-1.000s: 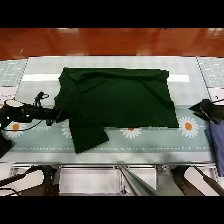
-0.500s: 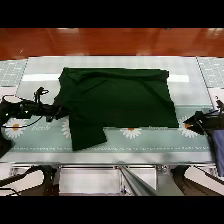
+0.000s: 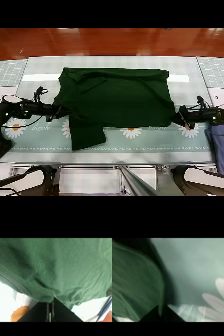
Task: Fold the shirts.
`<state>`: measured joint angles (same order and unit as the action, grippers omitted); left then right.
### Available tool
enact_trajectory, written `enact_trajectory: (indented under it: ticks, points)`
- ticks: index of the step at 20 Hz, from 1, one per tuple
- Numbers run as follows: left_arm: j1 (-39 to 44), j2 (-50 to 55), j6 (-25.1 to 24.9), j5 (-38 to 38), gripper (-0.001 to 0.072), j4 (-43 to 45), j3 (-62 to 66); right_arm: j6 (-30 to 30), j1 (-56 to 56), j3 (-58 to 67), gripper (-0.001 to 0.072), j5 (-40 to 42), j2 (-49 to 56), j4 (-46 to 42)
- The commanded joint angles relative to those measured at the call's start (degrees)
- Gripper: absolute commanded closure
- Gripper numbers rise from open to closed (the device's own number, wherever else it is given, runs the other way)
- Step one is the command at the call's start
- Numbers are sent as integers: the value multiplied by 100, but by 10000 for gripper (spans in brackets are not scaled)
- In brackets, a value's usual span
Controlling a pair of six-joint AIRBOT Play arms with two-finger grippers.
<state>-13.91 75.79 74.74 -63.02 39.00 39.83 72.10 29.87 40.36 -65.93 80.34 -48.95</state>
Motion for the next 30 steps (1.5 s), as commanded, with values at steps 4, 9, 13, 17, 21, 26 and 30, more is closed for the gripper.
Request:
enact_trajectory:
  ticks: [4, 9, 13, 17, 21, 26, 30]
  points:
    - [-7, -17, -70, -20, 687, -4, 92, -501, -293, 479, 692, -260, 17, 632]
    - [-4, -715, -247, -42, 687, -310, 1596, -50, -297, 2765, 692, -765, -713, 758]
    - [-4, -1200, -256, -42, 687, -321, 4068, 365, -520, 5626, 692, -608, -1034, 848]
    - [-7, -1609, -269, -44, 687, 74, 6373, 623, -732, 7991, 692, -597, -1259, 887]
    - [-7, -2529, 278, -50, 687, 1652, 7149, 769, -315, 8260, 692, -715, -2326, 68]
    - [15, -4157, 651, -922, 687, 3510, 7132, 1456, -271, 8201, 692, -1635, -3582, -1537]
    - [313, -5110, 1379, -990, 687, 4551, 6559, 1556, -271, 7294, 692, -1851, -4546, -1668]
